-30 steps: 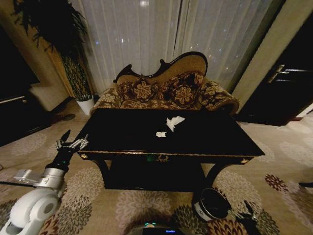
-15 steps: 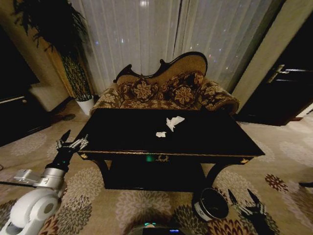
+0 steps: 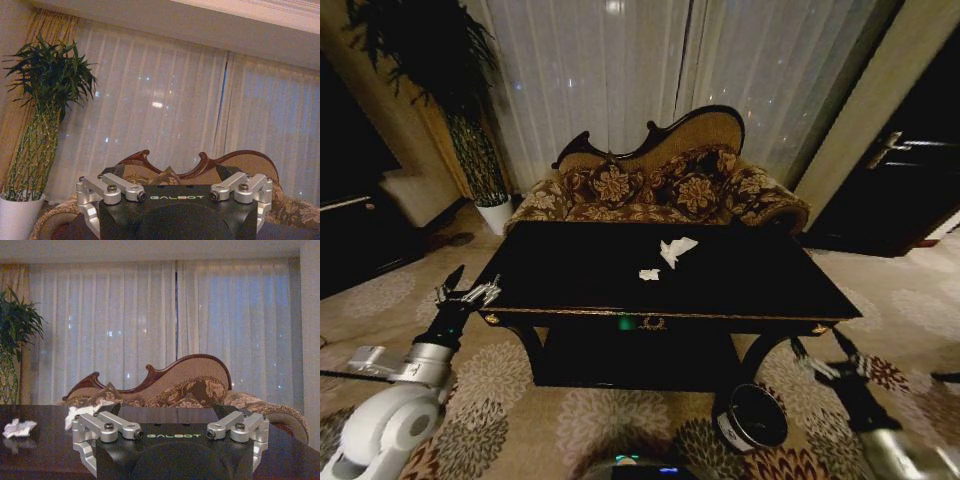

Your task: Move to the front of the table and place the trash on the table into the trash bin.

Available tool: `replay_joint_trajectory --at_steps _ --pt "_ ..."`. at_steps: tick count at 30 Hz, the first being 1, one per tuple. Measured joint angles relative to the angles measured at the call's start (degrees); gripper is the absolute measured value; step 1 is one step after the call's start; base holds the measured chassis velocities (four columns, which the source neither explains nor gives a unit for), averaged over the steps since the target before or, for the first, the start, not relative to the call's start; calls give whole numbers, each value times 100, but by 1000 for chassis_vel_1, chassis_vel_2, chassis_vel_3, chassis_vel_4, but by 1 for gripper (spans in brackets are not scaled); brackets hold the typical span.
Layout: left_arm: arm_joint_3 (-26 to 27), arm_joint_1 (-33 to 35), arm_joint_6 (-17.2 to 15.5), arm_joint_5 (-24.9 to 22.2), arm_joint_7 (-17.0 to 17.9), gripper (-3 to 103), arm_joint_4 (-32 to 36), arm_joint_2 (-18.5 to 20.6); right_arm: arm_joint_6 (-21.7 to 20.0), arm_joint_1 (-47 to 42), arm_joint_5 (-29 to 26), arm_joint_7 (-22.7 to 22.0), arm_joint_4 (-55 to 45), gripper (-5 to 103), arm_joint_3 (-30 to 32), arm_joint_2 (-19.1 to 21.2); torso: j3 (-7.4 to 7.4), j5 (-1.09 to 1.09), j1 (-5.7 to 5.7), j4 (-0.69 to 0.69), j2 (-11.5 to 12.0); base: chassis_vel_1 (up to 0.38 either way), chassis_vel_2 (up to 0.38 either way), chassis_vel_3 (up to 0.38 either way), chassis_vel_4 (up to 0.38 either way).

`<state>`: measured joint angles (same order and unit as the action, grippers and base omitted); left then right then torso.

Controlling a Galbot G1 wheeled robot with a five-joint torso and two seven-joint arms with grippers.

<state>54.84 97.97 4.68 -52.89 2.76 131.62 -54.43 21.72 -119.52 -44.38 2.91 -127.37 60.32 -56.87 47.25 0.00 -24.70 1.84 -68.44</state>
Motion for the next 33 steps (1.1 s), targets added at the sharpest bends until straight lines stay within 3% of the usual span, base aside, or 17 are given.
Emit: replay_joint_trajectory --at_steps 7,15,22,26,33 --pt "0 0 0 0 0 100 0 0 -783 244 119 -339 -466 100 -59 303 0 -2 0 1 0 0 0 0 0" --pt "0 0 0 0 0 100 0 0 -1690 834 413 -611 -794 100 -571 704 0 0 -1 1 0 0 0 0 0" --pt "0 0 0 0 0 100 0 0 -2080 1159 382 -672 -839 100 -787 905 0 -1 0 1 0 0 0 0 0" --pt "0 0 0 0 0 100 0 0 -2350 1563 67 -681 -691 100 -1061 1244 0 0 0 1 0 0 0 0 0" --pt "1 0 0 0 0 100 0 0 -2411 2083 -108 -590 -320 100 -1475 1905 0 0 0 1 0 0 0 0 0"
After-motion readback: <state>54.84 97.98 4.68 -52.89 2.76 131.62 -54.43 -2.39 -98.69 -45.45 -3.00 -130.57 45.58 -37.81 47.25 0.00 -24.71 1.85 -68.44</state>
